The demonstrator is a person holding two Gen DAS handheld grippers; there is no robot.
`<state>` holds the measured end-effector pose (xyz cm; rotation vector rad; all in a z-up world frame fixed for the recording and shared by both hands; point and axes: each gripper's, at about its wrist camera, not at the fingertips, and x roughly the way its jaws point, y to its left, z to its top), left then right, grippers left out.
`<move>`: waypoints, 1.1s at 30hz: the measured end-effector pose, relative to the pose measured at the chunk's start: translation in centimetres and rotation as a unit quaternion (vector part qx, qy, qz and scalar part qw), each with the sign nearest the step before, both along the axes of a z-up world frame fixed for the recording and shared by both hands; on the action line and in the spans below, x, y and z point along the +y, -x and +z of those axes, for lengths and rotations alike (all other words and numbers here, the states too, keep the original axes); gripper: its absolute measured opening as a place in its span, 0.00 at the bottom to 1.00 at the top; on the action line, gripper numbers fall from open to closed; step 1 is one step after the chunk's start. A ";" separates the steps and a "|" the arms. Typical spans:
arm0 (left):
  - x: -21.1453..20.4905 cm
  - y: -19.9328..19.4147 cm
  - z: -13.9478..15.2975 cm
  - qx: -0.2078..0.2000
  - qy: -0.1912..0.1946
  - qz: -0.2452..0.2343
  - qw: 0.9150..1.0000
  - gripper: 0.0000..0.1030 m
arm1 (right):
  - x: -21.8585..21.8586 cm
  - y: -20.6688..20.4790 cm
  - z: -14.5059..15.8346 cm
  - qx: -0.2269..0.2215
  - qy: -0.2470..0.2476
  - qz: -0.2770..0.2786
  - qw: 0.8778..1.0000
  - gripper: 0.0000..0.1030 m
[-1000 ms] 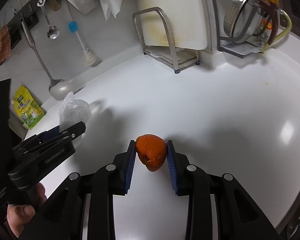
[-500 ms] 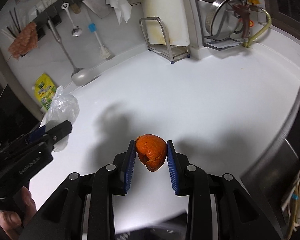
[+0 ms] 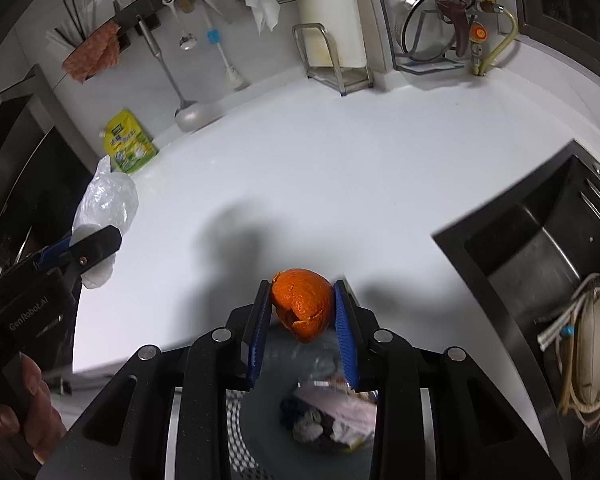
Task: Collect trash
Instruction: 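Carry the bag in the left gripper while the right carries the peel over the bin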
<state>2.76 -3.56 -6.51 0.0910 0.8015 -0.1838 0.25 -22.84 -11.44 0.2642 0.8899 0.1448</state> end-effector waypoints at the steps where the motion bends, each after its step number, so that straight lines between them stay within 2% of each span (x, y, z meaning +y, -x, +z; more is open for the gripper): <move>1: -0.1 0.8 0.0 0.000 0.000 0.000 1.000 0.45 | -0.2 0.7 -0.1 0.002 -0.002 0.003 1.000 0.29; 8: -0.9 5.7 -0.9 0.011 -0.007 -0.006 1.000 0.45 | -0.3 4.9 -0.8 0.019 -0.002 0.021 1.000 0.29; 18: -1.6 10.0 -3.3 0.040 -0.009 -0.011 0.999 0.45 | -0.4 9.4 -2.3 0.040 0.009 0.039 0.998 0.29; 25: -2.1 12.3 -5.7 0.064 -0.012 -0.030 0.997 0.45 | -0.2 10.9 -3.7 0.054 0.018 0.040 0.998 0.29; 33: -2.5 12.8 -8.6 0.097 -0.014 -0.047 0.994 0.45 | 0.4 11.2 -6.2 0.076 0.007 0.044 0.996 0.29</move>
